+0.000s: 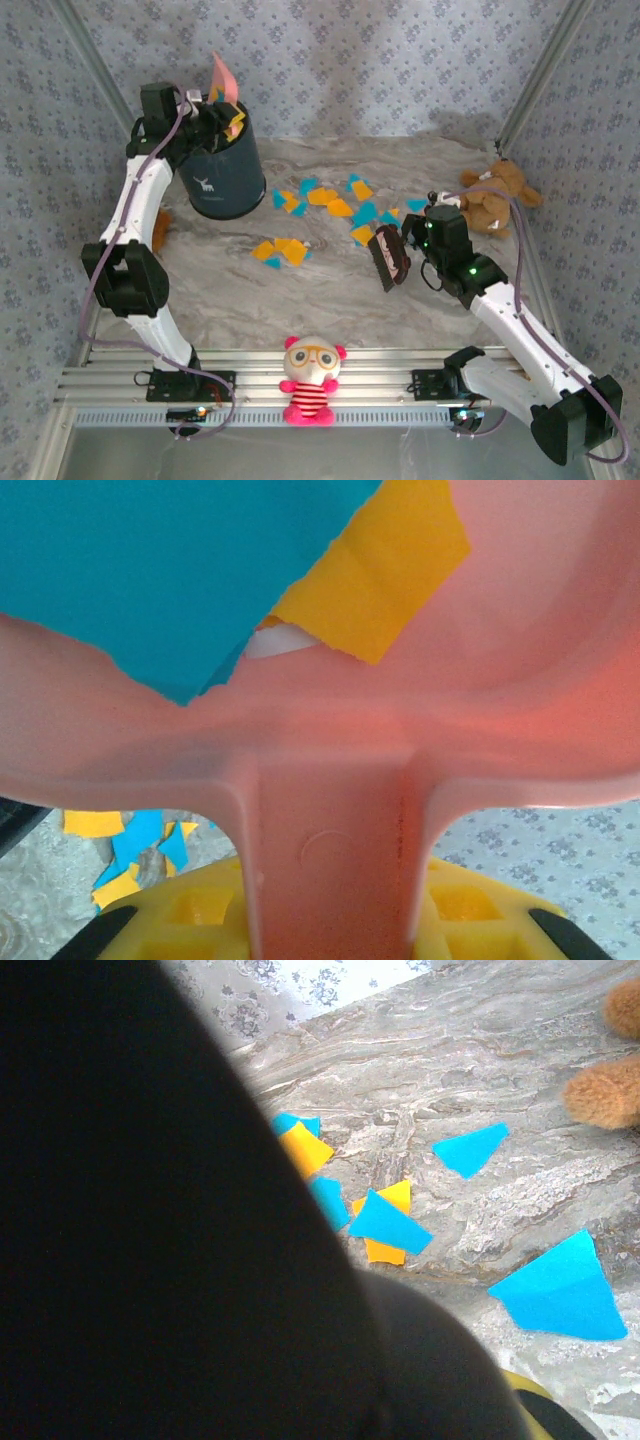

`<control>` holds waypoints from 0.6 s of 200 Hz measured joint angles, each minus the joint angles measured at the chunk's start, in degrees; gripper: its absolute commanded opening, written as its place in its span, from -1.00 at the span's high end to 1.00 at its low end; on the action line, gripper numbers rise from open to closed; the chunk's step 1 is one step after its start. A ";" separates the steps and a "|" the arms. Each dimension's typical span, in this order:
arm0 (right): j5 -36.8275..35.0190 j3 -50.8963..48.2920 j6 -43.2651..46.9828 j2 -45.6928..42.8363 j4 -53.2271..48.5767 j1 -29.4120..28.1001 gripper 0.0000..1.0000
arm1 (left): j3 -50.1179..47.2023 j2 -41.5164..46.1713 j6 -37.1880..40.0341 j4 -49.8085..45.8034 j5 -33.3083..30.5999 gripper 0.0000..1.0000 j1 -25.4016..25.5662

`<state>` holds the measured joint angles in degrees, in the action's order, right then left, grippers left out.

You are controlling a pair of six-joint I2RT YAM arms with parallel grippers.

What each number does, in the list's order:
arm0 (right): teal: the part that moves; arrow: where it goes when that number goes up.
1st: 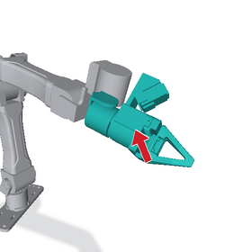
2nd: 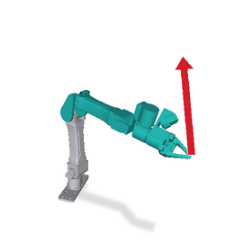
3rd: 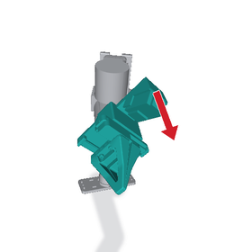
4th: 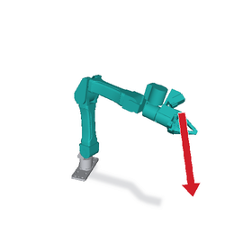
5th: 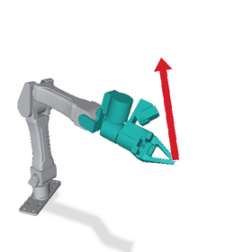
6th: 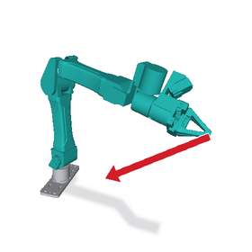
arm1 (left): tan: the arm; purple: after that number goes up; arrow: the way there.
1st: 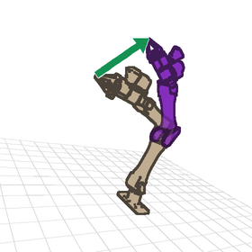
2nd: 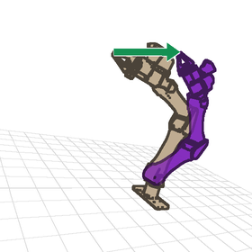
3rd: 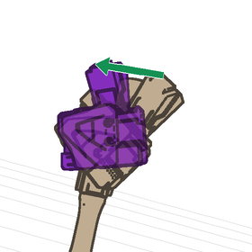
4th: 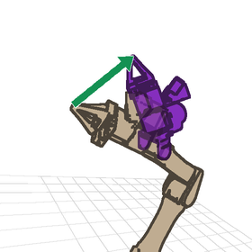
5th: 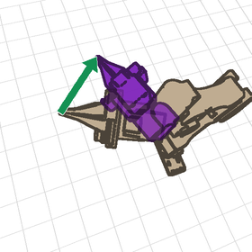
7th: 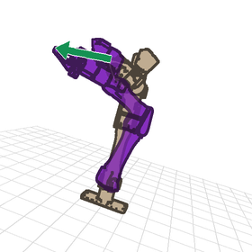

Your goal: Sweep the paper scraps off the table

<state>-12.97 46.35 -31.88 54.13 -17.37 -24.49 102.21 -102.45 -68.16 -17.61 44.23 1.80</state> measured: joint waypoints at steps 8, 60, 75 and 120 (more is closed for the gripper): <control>0.00 0.00 0.00 0.00 0.00 0.00 1.00 | -0.66 0.00 -1.16 1.11 0.15 1.00 0.00; 0.02 -0.02 -0.02 -0.02 0.00 0.00 1.00 | -4.09 0.00 -9.40 9.16 0.83 1.00 0.00; 0.04 0.00 -0.02 -0.02 0.00 0.00 1.00 | -5.27 0.02 -11.85 12.09 1.03 1.00 0.00; 0.39 -0.02 -0.02 -0.02 0.00 0.00 1.00 | -10.08 0.04 -20.61 21.38 1.01 1.00 0.00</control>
<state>-12.58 46.33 -31.90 54.11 -17.37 -24.49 92.14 -102.41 -88.77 3.77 45.23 1.80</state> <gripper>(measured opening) 0.263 0.270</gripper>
